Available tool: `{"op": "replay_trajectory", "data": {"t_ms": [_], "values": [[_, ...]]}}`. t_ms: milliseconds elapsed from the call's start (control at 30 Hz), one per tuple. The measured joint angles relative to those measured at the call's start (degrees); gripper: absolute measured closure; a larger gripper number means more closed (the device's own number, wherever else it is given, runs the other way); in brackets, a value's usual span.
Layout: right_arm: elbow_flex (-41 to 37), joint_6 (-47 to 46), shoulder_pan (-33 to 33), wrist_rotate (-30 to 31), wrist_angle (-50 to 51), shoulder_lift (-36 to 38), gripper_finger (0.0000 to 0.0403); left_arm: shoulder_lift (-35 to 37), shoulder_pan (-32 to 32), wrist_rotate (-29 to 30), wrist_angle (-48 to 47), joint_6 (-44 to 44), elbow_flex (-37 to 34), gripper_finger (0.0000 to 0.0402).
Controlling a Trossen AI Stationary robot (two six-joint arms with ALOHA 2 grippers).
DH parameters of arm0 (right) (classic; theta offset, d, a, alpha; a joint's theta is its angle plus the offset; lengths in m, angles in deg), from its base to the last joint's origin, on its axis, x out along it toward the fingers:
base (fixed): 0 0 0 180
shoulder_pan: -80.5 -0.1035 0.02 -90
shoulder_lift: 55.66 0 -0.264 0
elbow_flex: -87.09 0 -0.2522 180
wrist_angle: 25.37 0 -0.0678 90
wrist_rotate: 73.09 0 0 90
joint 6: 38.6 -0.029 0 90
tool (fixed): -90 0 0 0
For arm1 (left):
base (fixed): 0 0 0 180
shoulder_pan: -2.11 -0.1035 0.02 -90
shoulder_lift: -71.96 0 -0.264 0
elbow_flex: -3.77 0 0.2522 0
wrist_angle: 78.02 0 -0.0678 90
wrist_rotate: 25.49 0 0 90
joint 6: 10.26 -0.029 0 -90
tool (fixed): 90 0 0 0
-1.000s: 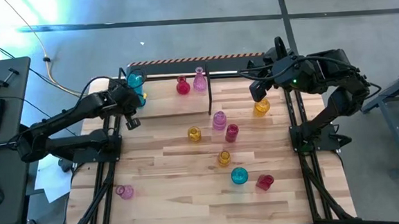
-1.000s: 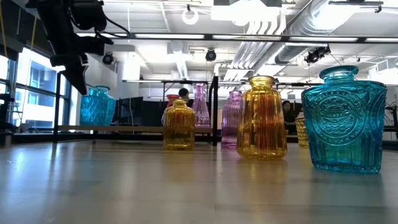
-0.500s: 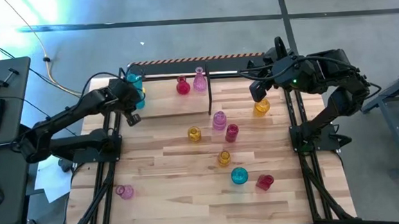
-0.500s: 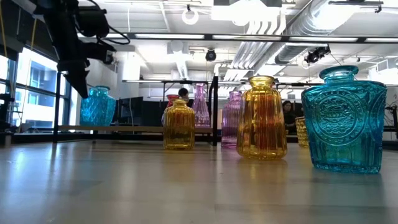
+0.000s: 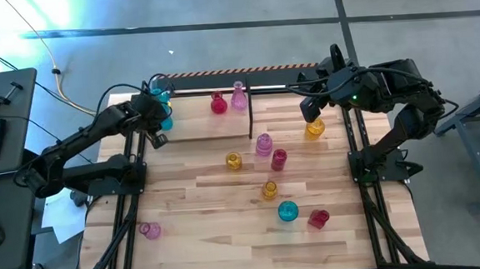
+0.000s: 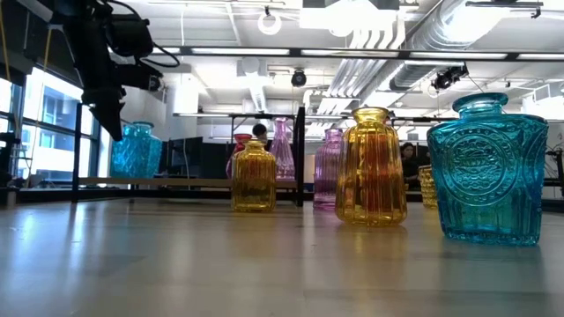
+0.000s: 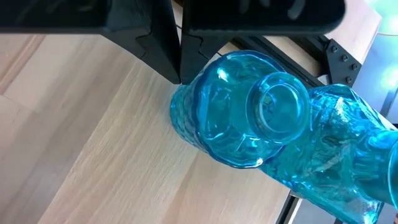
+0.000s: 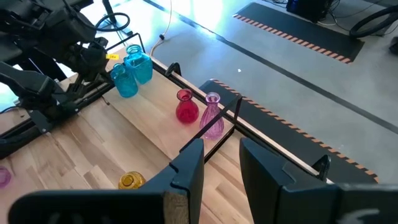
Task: Sort vases onto shelf
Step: Adjust the blue vases on the shelf
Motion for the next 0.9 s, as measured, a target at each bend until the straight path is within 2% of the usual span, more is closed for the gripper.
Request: {"op": "replay_trajectory", "data": {"t_ms": [367,700,900], "values": [[0.0,-0.08,-0.01,0.0,0.0,0.0,0.0316,0.01,-0.04,-3.6,0.22,1.22,0.0,0.0402],[0.0,-0.1,-0.02,0.0,0.0,0.0,0.0316,-0.12,3.35,-1.78,0.32,-1.67,0.0,0.0402],[0.0,-0.1,-0.01,0.0,0.0,0.0,0.0316,-0.16,6.01,-2.58,0.32,-4.36,0.0,0.0401]]}}
